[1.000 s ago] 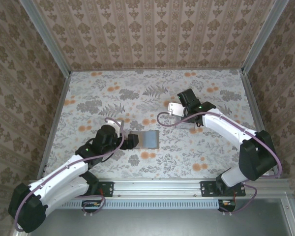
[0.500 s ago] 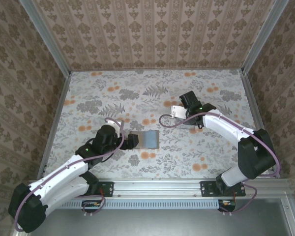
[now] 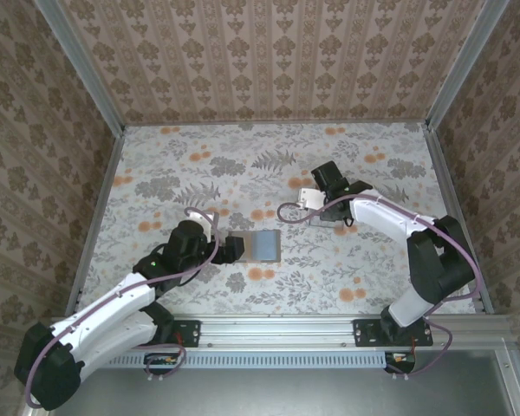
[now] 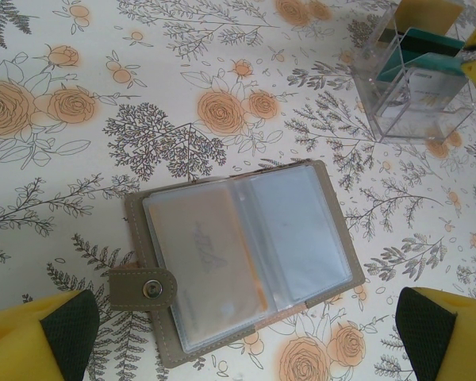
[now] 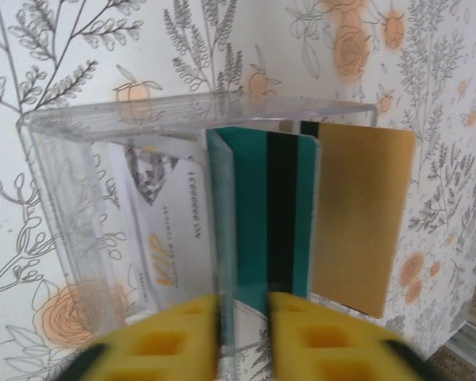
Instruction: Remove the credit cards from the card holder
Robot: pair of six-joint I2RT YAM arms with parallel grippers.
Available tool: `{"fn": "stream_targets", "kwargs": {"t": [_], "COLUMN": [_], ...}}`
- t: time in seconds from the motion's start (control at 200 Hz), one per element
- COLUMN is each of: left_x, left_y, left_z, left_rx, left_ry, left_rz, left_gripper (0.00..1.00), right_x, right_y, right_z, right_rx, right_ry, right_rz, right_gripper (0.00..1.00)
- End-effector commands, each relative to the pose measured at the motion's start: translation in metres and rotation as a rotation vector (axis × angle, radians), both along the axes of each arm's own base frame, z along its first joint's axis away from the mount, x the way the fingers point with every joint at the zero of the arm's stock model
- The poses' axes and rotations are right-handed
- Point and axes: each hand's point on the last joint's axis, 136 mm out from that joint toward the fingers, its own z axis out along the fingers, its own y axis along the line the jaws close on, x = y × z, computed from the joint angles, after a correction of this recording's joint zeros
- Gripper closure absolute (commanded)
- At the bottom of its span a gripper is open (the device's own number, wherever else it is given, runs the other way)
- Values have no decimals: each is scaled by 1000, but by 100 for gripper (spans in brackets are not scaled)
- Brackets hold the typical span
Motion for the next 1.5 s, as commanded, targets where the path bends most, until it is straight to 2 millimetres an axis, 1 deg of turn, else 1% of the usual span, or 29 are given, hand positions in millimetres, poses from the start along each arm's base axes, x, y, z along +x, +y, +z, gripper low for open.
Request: {"fn": "stream_targets", "kwargs": {"t": [0.0, 0.12, 0.225, 0.28, 0.365, 0.545, 0.64, 0.68, 0.775, 0.935, 1.215, 1.3, 1.495], "left_x": [-1, -1, -2, -2, -2, -1, -2, -2, -2, -2, -2, -2, -1], "left_y": [5, 4, 5, 5, 6, 6, 5, 5, 5, 5, 6, 6, 7], "left_z": [-5, -6, -6, -5, -5, -4, -5, -5, -5, -4, -4, -4, -6], "left_rx": [17, 19, 21, 20, 19, 18, 17, 17, 16, 13, 16, 18, 22], "left_ry": [11, 13, 14, 12, 9, 10, 12, 12, 13, 12, 10, 10, 14], "left_rz": [9, 7, 8, 9, 10, 12, 9, 9, 9, 8, 11, 13, 15], "left_gripper": [0, 0, 0, 0, 0, 0, 0, 0, 0, 0, 0, 0, 0], "right_x": [17, 34, 40, 37, 32, 9, -6, -9, -12, -11, 6, 16, 39], "right_y": [2, 0, -1, 1, 4, 11, 12, 12, 10, 8, 3, 3, -6], "right_z": [8, 13, 15, 16, 20, 25, 19, 16, 8, -2, -8, -3, 8], "right_rx": [7, -11, -14, -1, 36, 106, 127, 128, 118, 97, 66, 81, 66], "right_ry": [-43, -110, -122, -109, -98, -43, 13, 23, 46, 72, 44, 7, -91], "right_rz": [-15, -51, -66, -61, -57, -16, 3, 4, -3, -21, -67, -94, -149], "right_gripper": [56, 58, 58, 58, 55, 47, 45, 44, 44, 44, 45, 46, 47]}}
